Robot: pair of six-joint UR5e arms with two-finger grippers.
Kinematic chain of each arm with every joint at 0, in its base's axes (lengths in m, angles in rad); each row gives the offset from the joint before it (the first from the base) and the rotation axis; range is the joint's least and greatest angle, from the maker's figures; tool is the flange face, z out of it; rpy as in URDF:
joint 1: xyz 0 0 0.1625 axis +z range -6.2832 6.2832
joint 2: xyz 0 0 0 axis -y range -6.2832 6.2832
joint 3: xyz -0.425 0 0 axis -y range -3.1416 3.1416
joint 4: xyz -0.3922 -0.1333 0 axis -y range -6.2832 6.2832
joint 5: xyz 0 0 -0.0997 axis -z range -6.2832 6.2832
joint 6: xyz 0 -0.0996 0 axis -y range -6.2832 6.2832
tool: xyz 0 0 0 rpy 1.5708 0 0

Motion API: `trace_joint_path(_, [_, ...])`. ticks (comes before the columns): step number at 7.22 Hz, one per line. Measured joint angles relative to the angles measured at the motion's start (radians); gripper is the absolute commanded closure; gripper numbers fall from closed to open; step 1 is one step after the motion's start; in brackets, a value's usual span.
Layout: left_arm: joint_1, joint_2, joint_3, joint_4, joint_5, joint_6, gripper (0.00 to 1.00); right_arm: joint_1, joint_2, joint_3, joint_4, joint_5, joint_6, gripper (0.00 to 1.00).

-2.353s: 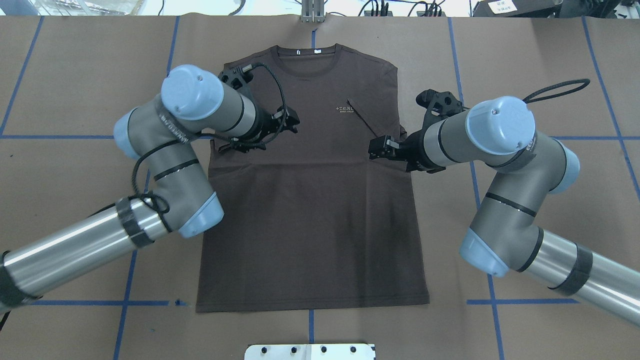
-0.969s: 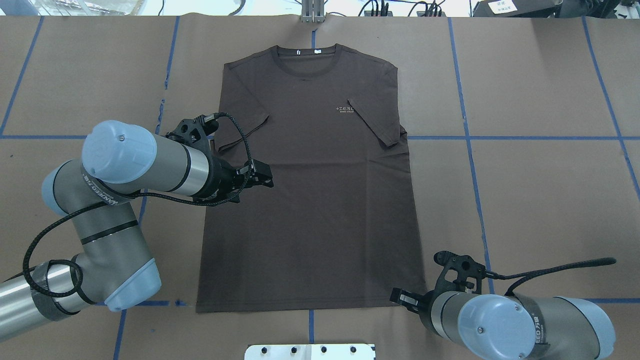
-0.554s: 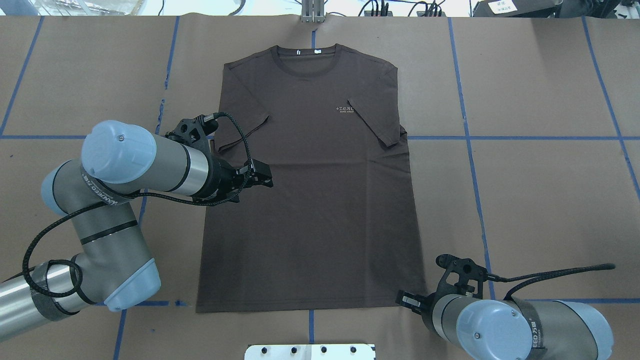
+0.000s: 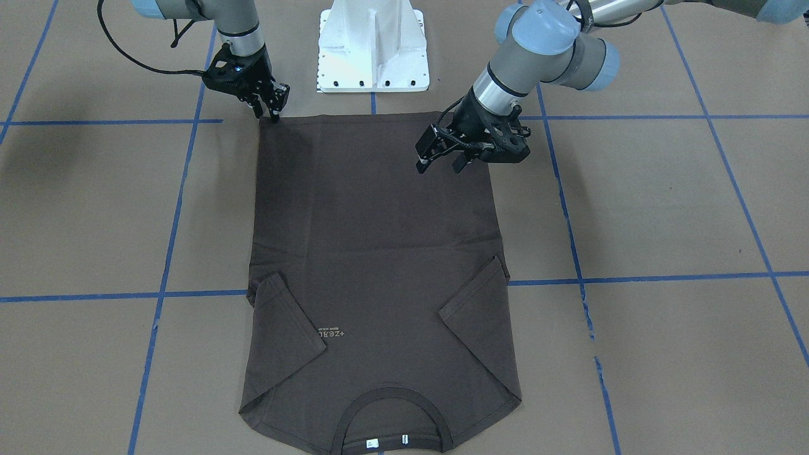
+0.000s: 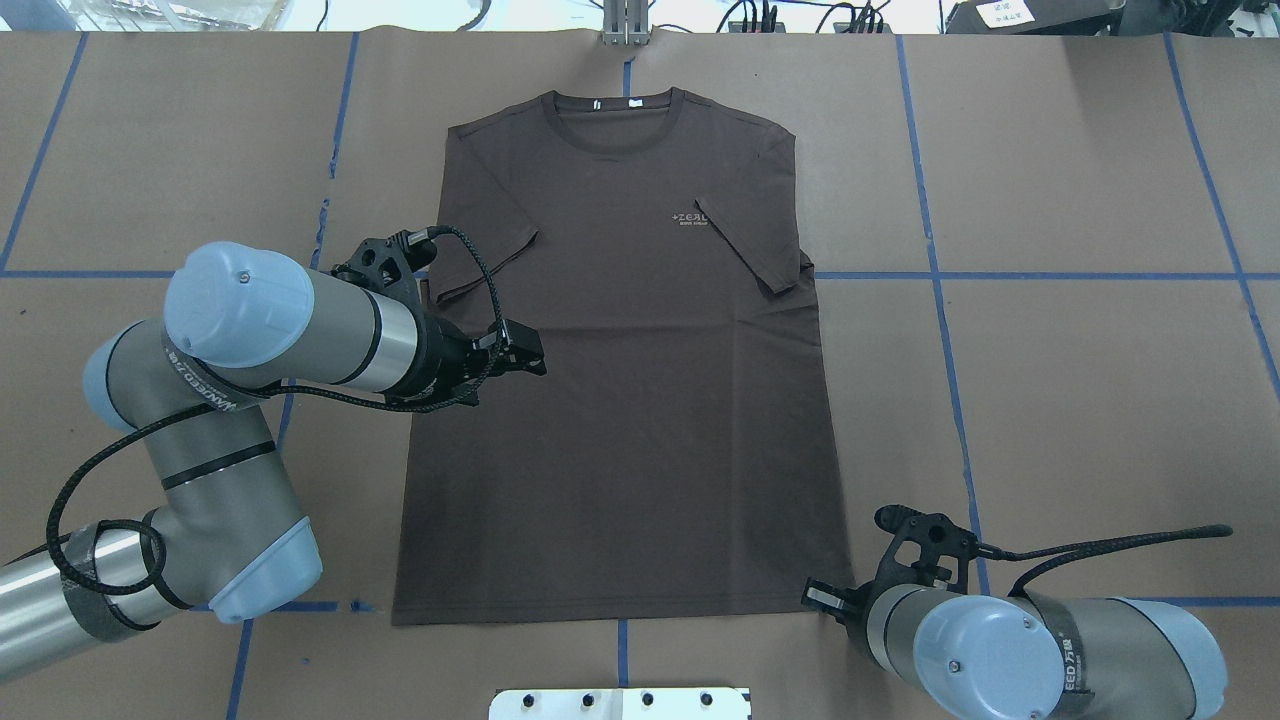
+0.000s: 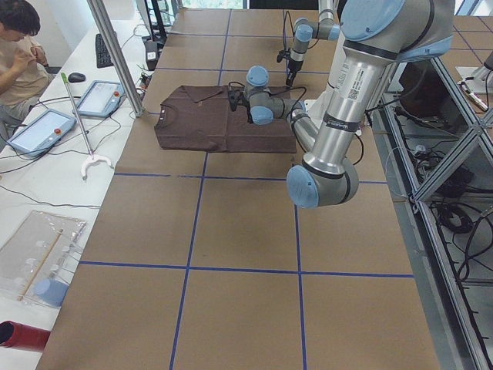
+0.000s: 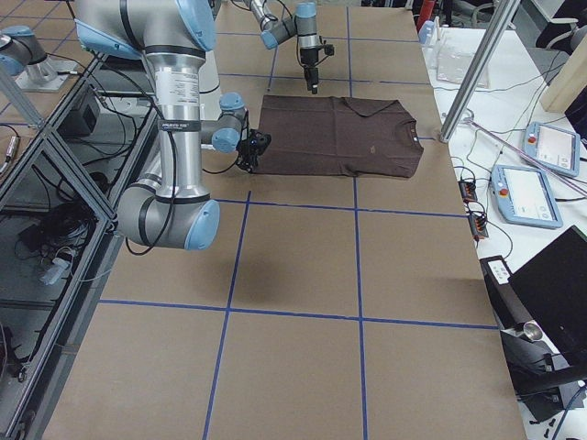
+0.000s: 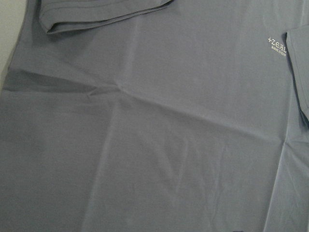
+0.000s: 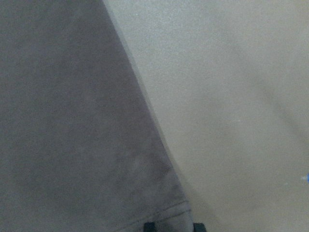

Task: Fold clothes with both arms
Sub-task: 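Move both grippers down to the hem corners nearest the robot, then grasp both hem corners with the left and right grippers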

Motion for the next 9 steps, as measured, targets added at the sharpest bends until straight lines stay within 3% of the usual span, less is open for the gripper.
trace_joint_path(3, [0.000, 0.000, -0.002, 0.006, 0.001, -0.003, 0.12, 0.026, -0.012, 0.015, 0.000, 0.001, -0.001, 1.00])
trace_joint_path(5, [0.015, 0.082, -0.094, 0.076, 0.010, -0.044, 0.14, 0.033, -0.015, 0.046, 0.000, 0.001, -0.002, 1.00])
trace_joint_path(7, [0.103, 0.204, -0.211, 0.128, 0.045, -0.149, 0.18, 0.033, -0.016, 0.072, 0.000, 0.004, -0.002, 1.00])
trace_joint_path(9, [0.208, 0.239, -0.232, 0.197, 0.116, -0.212, 0.18, 0.030, -0.016, 0.084, 0.000, 0.007, -0.001, 1.00])
